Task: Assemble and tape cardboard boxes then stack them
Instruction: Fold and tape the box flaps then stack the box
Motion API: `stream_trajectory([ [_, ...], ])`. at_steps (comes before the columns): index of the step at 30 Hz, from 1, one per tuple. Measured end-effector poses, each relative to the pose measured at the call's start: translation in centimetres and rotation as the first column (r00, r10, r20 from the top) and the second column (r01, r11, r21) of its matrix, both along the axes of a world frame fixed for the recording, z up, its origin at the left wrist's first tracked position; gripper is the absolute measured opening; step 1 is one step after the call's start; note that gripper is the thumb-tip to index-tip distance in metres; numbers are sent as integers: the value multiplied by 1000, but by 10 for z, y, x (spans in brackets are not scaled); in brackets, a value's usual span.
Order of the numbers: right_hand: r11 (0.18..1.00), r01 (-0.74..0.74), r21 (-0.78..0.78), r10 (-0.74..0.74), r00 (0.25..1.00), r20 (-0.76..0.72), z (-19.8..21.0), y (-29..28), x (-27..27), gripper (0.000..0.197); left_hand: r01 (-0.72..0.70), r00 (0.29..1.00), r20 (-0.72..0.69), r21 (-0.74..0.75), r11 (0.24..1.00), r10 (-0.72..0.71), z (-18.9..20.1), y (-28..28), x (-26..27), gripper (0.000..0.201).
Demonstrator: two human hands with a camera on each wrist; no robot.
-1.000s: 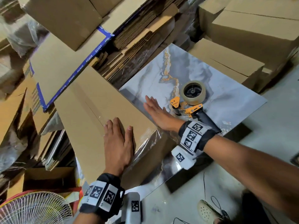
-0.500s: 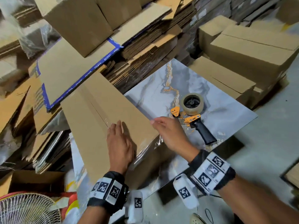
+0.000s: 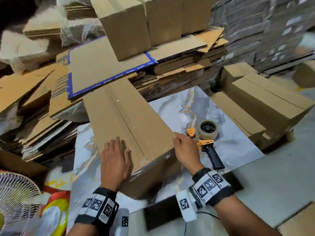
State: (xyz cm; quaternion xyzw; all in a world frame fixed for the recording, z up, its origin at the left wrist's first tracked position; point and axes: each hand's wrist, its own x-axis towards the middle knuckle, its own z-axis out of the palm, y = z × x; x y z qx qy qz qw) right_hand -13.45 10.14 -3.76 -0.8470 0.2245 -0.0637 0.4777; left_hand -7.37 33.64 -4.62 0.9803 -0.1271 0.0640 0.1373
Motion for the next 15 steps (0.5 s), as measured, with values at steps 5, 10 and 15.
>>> stream_trajectory([
  [5, 998, -18, -52, 13, 994, -105, -3, 27, -10, 101, -35, 999, 20, 17, 999, 34, 2, -5, -1, 61],
  [10, 996, 48, 72, -52, 997, 51, -6, -3, -7, 43, -41, 999, 2, 10, 999, 41, 7, -7, -5, 57],
  [15, 994, 15, -110, -28, 992, -125, -3, 35, -9, 89, -50, 999, -16, 16, 999, 50, 6, -6, -4, 56],
])
